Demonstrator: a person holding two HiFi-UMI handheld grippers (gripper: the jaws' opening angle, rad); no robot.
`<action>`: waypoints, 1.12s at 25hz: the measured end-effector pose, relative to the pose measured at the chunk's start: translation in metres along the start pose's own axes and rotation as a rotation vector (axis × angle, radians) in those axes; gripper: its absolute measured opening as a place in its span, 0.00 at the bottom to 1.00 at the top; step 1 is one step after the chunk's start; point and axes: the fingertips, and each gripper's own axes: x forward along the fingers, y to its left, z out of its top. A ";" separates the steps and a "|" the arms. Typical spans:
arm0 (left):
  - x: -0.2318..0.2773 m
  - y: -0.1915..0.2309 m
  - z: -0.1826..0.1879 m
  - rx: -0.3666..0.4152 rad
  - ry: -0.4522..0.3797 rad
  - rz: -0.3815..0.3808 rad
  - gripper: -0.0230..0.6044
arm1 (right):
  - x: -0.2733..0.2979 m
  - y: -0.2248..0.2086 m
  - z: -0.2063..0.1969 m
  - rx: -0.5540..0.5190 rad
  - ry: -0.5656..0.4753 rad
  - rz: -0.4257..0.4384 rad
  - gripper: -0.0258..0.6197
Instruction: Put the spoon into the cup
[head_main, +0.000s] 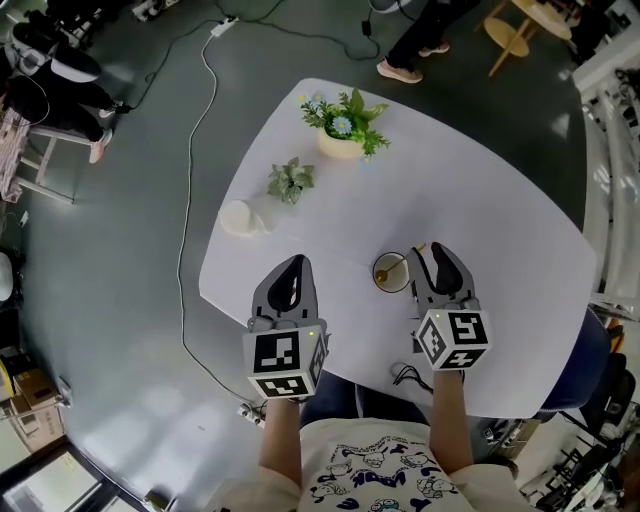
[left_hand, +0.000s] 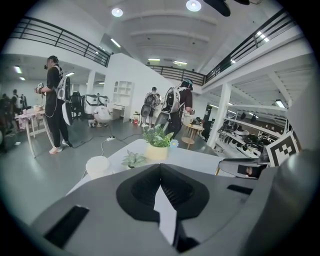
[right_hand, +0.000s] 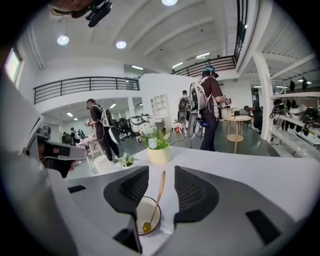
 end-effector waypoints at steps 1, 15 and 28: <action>-0.003 -0.001 0.004 0.000 -0.009 0.002 0.06 | -0.004 -0.001 0.006 0.009 -0.017 -0.005 0.31; -0.066 -0.023 0.086 0.032 -0.192 0.012 0.06 | -0.076 0.021 0.117 -0.039 -0.282 -0.012 0.26; -0.126 -0.039 0.145 0.069 -0.343 0.022 0.06 | -0.137 0.038 0.182 -0.108 -0.436 -0.033 0.11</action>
